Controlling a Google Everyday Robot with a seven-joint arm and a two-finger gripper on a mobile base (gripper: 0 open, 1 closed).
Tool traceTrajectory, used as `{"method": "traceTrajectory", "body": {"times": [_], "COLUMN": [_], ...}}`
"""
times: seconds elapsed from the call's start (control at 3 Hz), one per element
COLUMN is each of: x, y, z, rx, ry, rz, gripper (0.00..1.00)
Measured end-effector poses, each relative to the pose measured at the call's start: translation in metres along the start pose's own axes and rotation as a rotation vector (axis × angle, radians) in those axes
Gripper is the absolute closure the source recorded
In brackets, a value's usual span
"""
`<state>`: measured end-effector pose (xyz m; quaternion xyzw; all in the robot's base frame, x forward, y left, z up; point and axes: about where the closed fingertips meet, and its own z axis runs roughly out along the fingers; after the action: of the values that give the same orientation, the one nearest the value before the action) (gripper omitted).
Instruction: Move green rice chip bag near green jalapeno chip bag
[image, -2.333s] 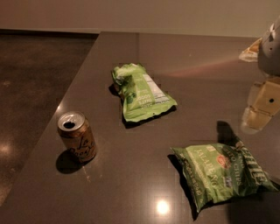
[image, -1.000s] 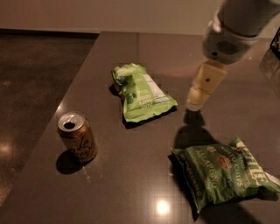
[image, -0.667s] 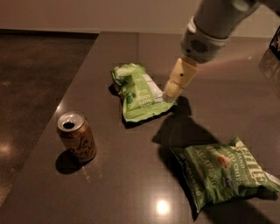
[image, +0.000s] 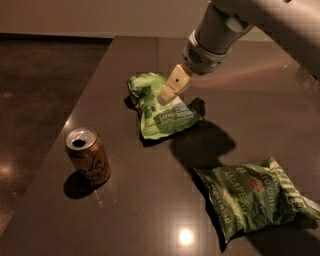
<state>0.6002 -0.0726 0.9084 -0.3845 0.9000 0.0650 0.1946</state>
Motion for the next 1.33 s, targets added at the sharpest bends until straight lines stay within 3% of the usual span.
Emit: {"method": "traceTrajectory", "body": {"times": [0.67, 1.33], "x": [-0.030, -0.030], "y": [0.013, 0.038], "z": [0.045, 0.064], "rx": [-0.066, -0.087], "ry": [-0.026, 0.026], "rz": [0.118, 0.143], "gripper": [0.00, 0.40]}}
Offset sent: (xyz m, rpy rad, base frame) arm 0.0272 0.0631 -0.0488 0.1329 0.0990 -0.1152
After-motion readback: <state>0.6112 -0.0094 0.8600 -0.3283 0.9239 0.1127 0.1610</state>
